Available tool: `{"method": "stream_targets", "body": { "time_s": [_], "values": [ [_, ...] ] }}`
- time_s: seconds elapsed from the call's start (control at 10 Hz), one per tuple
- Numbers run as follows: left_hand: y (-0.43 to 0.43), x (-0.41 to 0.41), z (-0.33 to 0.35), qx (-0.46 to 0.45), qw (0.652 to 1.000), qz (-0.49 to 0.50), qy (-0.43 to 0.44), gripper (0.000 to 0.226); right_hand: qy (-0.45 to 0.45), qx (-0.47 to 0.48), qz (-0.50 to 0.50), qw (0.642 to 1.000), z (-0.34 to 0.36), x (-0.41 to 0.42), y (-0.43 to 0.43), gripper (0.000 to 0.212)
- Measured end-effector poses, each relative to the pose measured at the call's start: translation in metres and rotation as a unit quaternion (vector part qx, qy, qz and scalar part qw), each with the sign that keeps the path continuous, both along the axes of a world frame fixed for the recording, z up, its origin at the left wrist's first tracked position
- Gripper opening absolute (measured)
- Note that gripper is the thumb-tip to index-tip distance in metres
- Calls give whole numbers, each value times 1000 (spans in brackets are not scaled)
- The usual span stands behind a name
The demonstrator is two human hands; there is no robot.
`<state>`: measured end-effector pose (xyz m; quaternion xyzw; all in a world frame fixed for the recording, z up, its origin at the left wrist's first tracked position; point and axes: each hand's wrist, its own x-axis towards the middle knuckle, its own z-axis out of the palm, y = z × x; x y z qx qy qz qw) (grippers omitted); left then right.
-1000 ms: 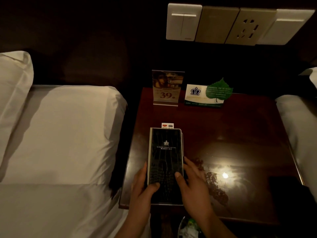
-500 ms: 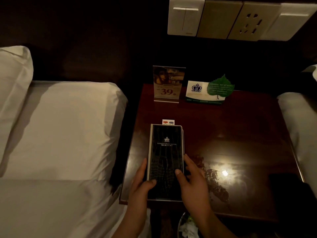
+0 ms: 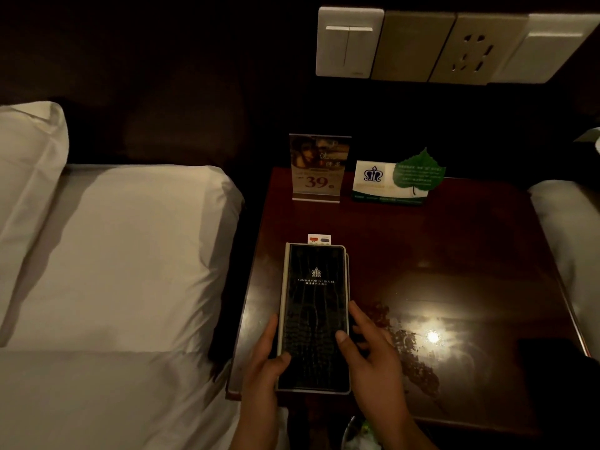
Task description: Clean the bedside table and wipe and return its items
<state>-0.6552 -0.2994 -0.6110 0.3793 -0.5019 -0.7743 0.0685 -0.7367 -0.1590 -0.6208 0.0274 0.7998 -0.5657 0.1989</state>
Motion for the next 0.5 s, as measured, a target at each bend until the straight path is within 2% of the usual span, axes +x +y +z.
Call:
{"method": "stream_targets", "body": {
  "time_s": [0.1,0.4,0.5],
  "values": [
    [0,1,0,15,1000,10,-2,65,6,-1,11,1000,0,-1,2,52],
    [2,-10,22,31,999,-18,4,44,1,1,34,999,-2,-3,7,50],
    [0,-6,28,33,998,43,-22,39,-2,-20,23,1000,2,-10,13,37]
  ]
}}
